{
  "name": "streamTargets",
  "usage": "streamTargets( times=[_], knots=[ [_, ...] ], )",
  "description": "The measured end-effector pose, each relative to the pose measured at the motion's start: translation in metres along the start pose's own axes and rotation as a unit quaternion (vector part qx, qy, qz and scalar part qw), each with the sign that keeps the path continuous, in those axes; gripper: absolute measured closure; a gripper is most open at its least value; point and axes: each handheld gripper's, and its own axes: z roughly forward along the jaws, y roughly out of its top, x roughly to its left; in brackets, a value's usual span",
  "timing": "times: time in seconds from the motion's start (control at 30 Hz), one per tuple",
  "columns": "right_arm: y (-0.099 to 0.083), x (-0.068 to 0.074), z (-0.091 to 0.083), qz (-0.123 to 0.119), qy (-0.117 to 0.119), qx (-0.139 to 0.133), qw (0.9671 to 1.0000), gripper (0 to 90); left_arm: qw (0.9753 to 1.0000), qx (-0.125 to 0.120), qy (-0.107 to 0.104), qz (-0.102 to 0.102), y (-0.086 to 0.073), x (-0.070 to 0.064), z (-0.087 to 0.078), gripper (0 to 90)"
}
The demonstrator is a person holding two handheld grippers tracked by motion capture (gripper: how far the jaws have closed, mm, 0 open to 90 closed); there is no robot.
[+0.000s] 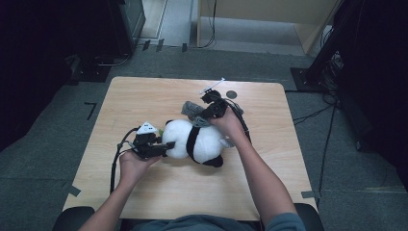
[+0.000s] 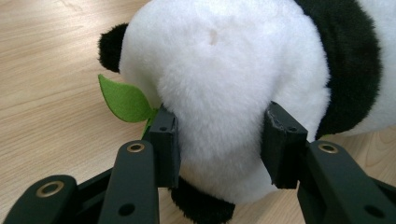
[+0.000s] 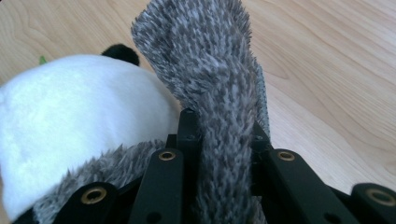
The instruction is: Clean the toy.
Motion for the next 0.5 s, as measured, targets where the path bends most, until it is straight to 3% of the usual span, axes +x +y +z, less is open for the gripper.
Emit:
streamTargets(
  times=[0.3,0.5],
  knots=[
    [-0.017,-0.017,-0.022,0.011,-0.013,-0.016,0.9997,76.3,1.0,0.0,0.0,-0.002,0.0,0.001,0.0,55.1],
    [-0.032,-0.026,-0.031,0.018,-0.005,-0.041,0.999,76.3,1.0,0.0,0.001,-0.002,0.0,0.0,0.0,55.2]
  ],
)
